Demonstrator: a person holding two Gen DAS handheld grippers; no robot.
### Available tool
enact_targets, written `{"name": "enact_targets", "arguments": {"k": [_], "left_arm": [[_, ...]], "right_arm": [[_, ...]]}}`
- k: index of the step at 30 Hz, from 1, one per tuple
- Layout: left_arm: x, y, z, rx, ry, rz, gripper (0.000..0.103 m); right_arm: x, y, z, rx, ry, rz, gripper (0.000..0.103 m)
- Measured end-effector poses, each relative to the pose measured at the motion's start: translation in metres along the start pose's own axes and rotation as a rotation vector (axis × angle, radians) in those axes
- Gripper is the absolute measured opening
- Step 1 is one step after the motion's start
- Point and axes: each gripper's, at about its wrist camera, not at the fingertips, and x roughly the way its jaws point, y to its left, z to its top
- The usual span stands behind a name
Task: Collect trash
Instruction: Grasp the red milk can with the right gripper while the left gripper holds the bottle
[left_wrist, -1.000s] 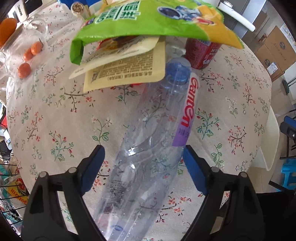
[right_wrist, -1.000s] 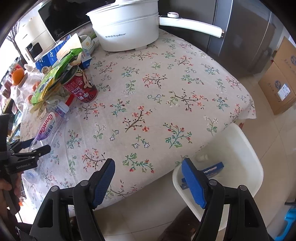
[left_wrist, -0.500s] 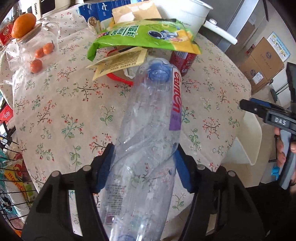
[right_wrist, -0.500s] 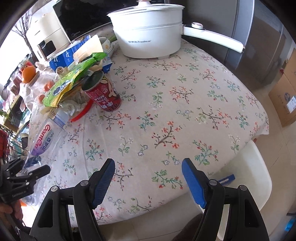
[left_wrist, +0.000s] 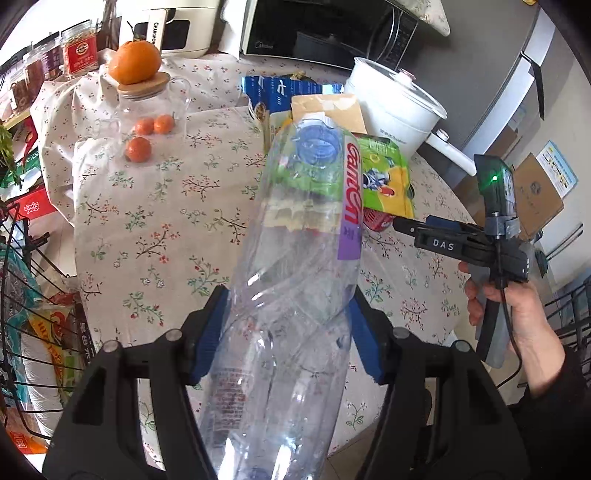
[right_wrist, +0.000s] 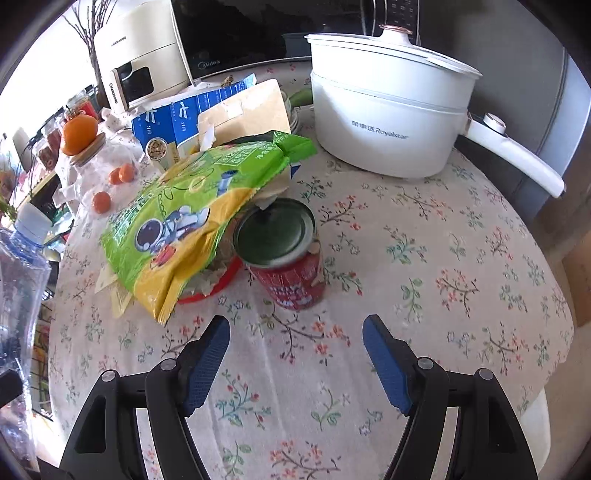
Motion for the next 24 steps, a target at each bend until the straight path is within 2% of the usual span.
{"name": "enact_targets", "arguments": {"k": [7,10,16,24], "left_arm": [[-0.003,0.008,0.007,-0.013,-0.018,0.011,0.065],[-0.002,0.009,0.008,-0.021,-0.015,0.012,0.065],[-0.003,0.006,0.008,-0.016,-0.027,0.008,0.065],[-0.003,-0.014,0.004,0.010,-0.028,-0.025,0.065]], "right_arm": [[0.023,0.012,0.021,-0.048,-0.050,-0.013,0.073],[0.029,0.015,0.025,-0.063,-0.064,-0.004,0.055],[0.021,0.015,0.021,-0.089,-0.078,-0.012,0.055],[-0.020,-0.001,0.003,-0.081,-0.085,-0.027,0.055]]}}
